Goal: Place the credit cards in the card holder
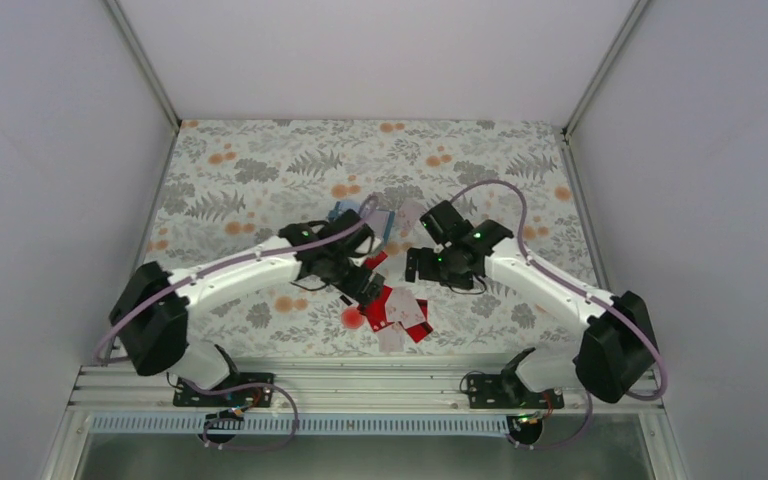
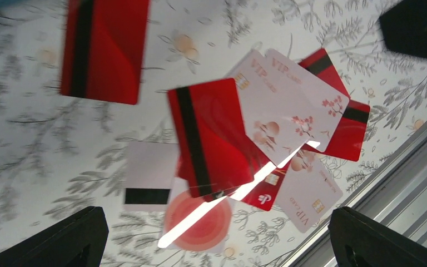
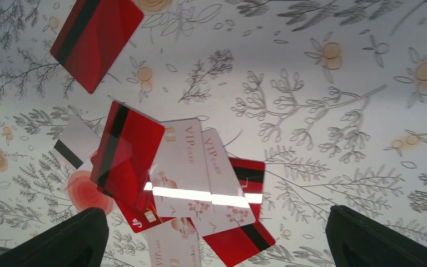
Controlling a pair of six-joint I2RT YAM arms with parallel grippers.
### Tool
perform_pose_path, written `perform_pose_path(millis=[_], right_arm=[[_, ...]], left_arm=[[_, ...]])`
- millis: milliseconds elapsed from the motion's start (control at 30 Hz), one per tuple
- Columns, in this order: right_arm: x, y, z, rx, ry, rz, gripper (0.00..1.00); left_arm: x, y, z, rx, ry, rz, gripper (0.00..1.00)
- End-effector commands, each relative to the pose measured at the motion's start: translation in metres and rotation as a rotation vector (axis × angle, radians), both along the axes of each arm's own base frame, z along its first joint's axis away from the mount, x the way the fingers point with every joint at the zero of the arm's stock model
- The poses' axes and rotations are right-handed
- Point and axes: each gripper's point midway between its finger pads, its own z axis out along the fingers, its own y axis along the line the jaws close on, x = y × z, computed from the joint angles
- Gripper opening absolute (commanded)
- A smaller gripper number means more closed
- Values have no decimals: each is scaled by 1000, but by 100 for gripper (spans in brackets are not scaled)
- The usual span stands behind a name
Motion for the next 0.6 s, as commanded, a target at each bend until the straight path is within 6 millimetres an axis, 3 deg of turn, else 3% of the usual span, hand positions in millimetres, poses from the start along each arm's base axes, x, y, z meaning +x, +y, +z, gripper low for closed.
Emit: perform_pose_path(millis=[0,267,567], right_arm=[[4,-20,8,22,-64,-51,99],[4,-35,5,77,-113,9,99],[-7,-29,17,173,-130,80,99]], left_arm=[[-10,-18,-22,68,37,13,100],[-34,-38,-82,189,142,0,100],[-23,-41,-106,308,131,-30,94]])
